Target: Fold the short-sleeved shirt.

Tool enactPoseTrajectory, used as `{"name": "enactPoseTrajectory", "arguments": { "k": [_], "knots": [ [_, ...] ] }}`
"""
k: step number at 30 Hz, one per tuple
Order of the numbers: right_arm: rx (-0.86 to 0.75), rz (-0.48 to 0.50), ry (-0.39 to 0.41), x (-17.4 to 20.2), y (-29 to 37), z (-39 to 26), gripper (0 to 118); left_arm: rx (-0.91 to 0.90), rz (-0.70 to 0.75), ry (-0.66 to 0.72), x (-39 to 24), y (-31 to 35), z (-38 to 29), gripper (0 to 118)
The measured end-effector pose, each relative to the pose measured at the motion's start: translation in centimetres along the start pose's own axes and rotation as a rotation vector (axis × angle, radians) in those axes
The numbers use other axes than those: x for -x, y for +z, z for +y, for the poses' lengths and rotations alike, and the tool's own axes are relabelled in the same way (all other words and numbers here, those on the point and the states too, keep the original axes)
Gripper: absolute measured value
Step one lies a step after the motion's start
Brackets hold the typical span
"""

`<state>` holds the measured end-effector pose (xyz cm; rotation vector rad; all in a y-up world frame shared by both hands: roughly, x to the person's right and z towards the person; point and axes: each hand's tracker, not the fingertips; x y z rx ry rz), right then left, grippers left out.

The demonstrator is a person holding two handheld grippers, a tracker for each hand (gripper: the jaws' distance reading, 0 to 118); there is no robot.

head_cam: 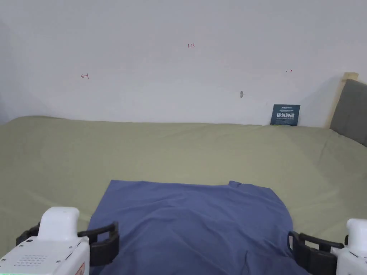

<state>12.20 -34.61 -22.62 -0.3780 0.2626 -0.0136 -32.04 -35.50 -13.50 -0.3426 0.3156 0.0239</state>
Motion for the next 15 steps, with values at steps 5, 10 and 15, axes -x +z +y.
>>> {"name": "enactPoseTrajectory", "arguments": {
  "k": [5, 10, 15],
  "knots": [
    [-0.148, -0.018, 0.036, 3.2, 2.6, 0.2, 11, -0.156, 0.020, -0.033, -3.1, 3.9, 2.2, 0],
    [-0.175, -0.020, 0.018, 3.9, 3.1, -0.5, 2, -0.124, -0.012, 0.002, -3.1, 3.8, 1.5, 0],
    [-0.170, -0.029, 0.017, 4.2, 3.0, -1.2, 2, -0.082, -0.013, 0.039, -1.6, 3.9, 0.9, 0]
  ]
}}
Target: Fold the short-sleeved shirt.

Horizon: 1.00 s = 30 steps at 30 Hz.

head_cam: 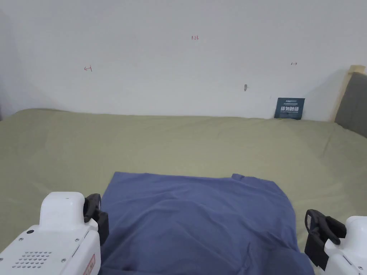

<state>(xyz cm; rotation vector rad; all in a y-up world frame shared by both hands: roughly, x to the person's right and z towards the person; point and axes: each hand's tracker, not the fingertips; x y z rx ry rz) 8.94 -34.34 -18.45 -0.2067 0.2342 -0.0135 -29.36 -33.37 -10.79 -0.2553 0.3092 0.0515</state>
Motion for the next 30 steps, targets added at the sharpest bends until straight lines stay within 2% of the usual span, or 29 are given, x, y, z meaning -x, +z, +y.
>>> {"name": "enactPoseTrajectory", "arguments": {
  "k": [9, 14, 15, 16, 17, 18, 19, 20, 23, 25, 27, 28, 29, 30],
  "knots": [
    [0.146, -0.006, 0.009, -0.3, -1.0, -5.0, 2, 0.396, 0.006, 0.057, 7.4, -3.3, -6.2, 0],
    [0.208, -0.018, -0.005, -0.8, -1.3, -6.7, 2, 0.564, -0.069, 0.154, 10.5, -6.3, -9.1, 0],
    [0.219, -0.019, -0.010, -1.0, -1.4, -6.9, 2, 0.578, -0.092, 0.158, 10.6, -6.6, -9.5, 7],
    [0.232, -0.021, -0.018, -1.2, -1.6, -7.1, 2, 0.610, -0.108, 0.159, 10.7, -7.3, -9.9, 32],
    [0.247, -0.028, -0.026, -1.5, -1.8, -7.3, 2, 0.657, -0.124, 0.164, 10.8, -8.2, -10.5, 88],
    [0.258, -0.029, -0.031, -1.8, -2.0, -7.4, 2, 0.679, -0.105, 0.149, 10.0, -8.2, -10.5, 115],
    [0.267, -0.035, -0.036, -2.0, -2.1, -7.5, 2, 0.696, -0.085, 0.123, 9.6, -8.7, -11.1, 118],
    [0.275, -0.041, -0.042, -2.2, -2.1, -7.6, 2, 0.677, -0.095, 0.129, 9.4, -9.0, -11.3, 117],
    [0.303, -0.051, -0.062, -3.0, -2.4, -7.8, 2, 0.770, -0.053, 0.086, 10.2, -11.6, -12.8, 114],
    [0.332, -0.053, -0.057, -3.4, -2.6, -7.9, 2, 0.798, -0.056, 0.090, 10.1, -12.2, -12.9, 100],
    [0.346, -0.061, -0.046, -4.0, -2.9, -8.1, 2, 0.792, -0.062, 0.081, 9.6, -11.9, -12.6, 65],
    [0.366, -0.070, -0.037, -4.3, -3.1, -8.2, 2, 0.787, -0.054, 0.072, 9.4, -11.8, -12.4, 44],
    [0.392, -0.076, -0.031, -4.8, -3.3, -8.2, 2, 0.780, -0.054, 0.069, 9.4, -11.6, -12.2, 12],
    [0.392, -0.071, -0.032, -5.2, -3.5, -8.2, 2, 0.772, -0.085, 0.078, 8.8, -11.1, -11.7, 11]
  ]
}}
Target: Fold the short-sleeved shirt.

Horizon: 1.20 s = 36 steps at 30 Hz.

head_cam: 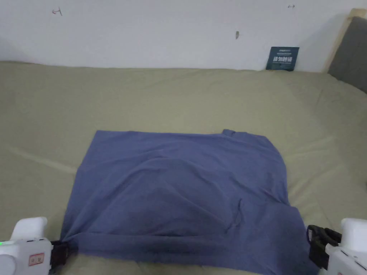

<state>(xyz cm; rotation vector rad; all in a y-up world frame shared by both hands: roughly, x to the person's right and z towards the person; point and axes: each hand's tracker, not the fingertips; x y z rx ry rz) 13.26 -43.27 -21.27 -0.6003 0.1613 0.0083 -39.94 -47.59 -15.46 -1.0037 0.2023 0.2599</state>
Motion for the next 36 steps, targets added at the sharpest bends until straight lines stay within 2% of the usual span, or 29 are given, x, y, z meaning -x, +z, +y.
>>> {"name": "enactPoseTrajectory", "arguments": {
  "k": [4, 6, 7, 8, 9, 10, 11, 13, 15, 17, 20, 21, 23, 26, 33, 36],
  "knots": [
    [0.065, 0.010, 0.013, -1.9, -0.9, 0.1, 4, -0.010, 0.006, -0.004, -1.1, 0.7, -0.2, 9],
    [0.145, 0.048, -0.008, -3.0, -1.5, -0.1, 10, -0.017, 0.012, -0.010, -1.5, 1.0, -0.4, 9],
    [0.188, 0.072, -0.026, -3.4, -2.0, -0.3, 37, -0.020, 0.013, -0.004, -1.6, 1.2, -0.5, 9],
    [0.270, 0.084, -0.031, -3.9, -2.9, -0.7, 92, -0.021, 0.008, 0.004, -1.4, 1.2, -0.3, 9],
    [0.316, 0.088, -0.032, -4.1, -3.5, -1.3, 118, -0.023, 0.006, 0.009, -1.5, 1.3, -0.3, 9],
    [0.240, 0.074, -0.018, -4.4, -3.3, -1.3, 116, -0.023, 0.006, 0.013, -1.6, 1.4, -0.4, 9],
    [0.351, 0.094, 0.008, -4.3, -3.7, -1.8, 114, -0.022, 0.007, 0.015, -1.6, 1.5, -0.3, 9],
    [0.426, 0.091, 0.026, -4.1, -4.3, -2.1, 113, -0.025, 0.010, 0.020, -1.5, 1.4, -0.2, 9],
    [0.418, 0.120, 0.028, -4.1, -5.3, -4.0, 102, -0.023, 0.009, 0.029, -1.6, 1.6, -0.2, 9],
    [0.456, 0.109, 0.043, -3.8, -6.0, -4.4, 85, -0.021, 0.012, 0.037, -1.6, 1.4, -0.1, 9],
    [0.467, 0.110, 0.069, -3.8, -6.4, -4.7, 69, -0.017, 0.017, 0.033, -1.6, 1.3, 0.0, 9],
    [0.469, 0.115, 0.071, -3.9, -6.3, -4.8, 59, -0.016, 0.017, 0.033, -1.6, 1.3, 0.0, 9],
    [0.430, 0.129, 0.047, -4.1, -5.8, -4.6, 9, -0.015, 0.017, 0.036, -1.6, 1.4, 0.0, 9],
    [0.403, 0.146, 0.005, -4.4, -4.9, -3.8, 9, -0.020, 0.017, 0.031, -1.2, 1.4, 0.3, 9],
    [0.318, 0.148, -0.006, -4.3, -3.4, -1.0, 9, -0.071, 0.013, 0.020, -1.3, 2.4, 1.4, 9],
    [0.274, 0.152, 0.025, -3.8, -3.2, 1.4, 9, -0.108, 0.000, 0.019, -1.3, 3.2, 3.0, 9]
  ]
}}
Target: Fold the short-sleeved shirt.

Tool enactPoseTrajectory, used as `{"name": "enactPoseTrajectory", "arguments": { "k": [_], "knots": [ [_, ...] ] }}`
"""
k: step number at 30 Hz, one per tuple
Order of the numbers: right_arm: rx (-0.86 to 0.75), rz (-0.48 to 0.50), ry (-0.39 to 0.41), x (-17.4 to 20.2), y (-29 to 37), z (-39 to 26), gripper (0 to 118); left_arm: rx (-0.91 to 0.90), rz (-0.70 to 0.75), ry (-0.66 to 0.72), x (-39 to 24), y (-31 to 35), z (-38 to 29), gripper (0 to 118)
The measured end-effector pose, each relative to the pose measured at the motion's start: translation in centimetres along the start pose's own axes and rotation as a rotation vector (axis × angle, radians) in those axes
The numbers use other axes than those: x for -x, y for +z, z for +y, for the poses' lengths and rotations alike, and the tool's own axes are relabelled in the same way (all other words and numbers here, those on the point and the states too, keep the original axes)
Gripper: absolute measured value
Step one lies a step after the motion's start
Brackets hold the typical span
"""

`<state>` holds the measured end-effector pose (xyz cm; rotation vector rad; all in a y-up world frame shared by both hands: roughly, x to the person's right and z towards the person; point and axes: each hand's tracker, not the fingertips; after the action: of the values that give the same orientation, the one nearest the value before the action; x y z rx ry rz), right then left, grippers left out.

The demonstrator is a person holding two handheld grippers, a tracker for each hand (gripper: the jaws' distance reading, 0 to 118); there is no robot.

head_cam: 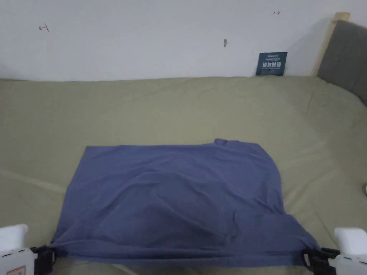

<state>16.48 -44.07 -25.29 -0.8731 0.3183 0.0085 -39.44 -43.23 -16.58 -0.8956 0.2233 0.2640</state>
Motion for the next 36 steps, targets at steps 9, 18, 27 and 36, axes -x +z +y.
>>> {"name": "enactPoseTrajectory", "arguments": {
  "k": [9, 18, 27, 36],
  "knots": [
    [-0.070, 0.022, 0.030, 0.0, -3.2, 11.2, 9, -0.056, -0.025, -0.003, -0.7, -2.3, 8.5, 9],
    [0.009, 0.001, 0.012, -0.4, -12.5, 18.9, 9, -0.006, 0.003, 0.001, -1.2, -10.2, 14.9, 9],
    [0.074, -0.006, -0.105, -1.6, -18.0, 19.6, 117, 0.007, -0.029, 0.043, -1.0, -15.4, 16.2, 113],
    [0.056, 0.009, -0.116, -0.4, -13.6, 13.6, 111, -0.075, 0.072, 0.028, 0.0, -10.1, 11.1, 100]
  ]
}}
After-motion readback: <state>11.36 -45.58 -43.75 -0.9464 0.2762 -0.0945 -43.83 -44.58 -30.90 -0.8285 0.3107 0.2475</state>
